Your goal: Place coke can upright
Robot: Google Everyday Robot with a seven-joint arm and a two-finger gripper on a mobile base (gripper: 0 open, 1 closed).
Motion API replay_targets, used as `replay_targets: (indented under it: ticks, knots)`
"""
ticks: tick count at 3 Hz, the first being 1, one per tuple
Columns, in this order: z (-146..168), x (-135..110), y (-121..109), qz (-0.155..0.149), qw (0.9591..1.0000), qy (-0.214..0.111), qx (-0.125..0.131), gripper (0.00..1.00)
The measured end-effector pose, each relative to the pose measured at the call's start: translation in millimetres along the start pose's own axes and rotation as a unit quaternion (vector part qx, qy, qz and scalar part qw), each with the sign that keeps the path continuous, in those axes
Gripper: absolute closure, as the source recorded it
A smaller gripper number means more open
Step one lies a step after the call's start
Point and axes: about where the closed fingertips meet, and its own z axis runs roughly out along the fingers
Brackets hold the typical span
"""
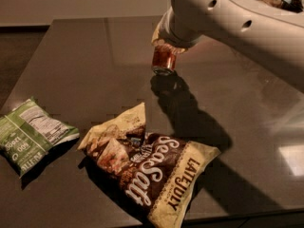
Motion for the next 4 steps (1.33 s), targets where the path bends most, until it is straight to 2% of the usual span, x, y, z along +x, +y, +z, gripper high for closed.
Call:
replay_targets:
  ticks: [1, 2, 3, 4]
  knots:
    - [0.0, 0.0, 0.0, 0.0, 1.0, 0.0, 0.0, 1.0]
    - [2.6, 7.5, -2.8, -0.025, 0.9994, 0.008, 0.024, 1.0]
    - [11.5, 17.2, -10.6, -0.048, 0.9948, 0.021, 0.087, 1.0]
    - [17.9, 21.2, -21.4, -0.068, 0.9855, 0.034, 0.152, 1.0]
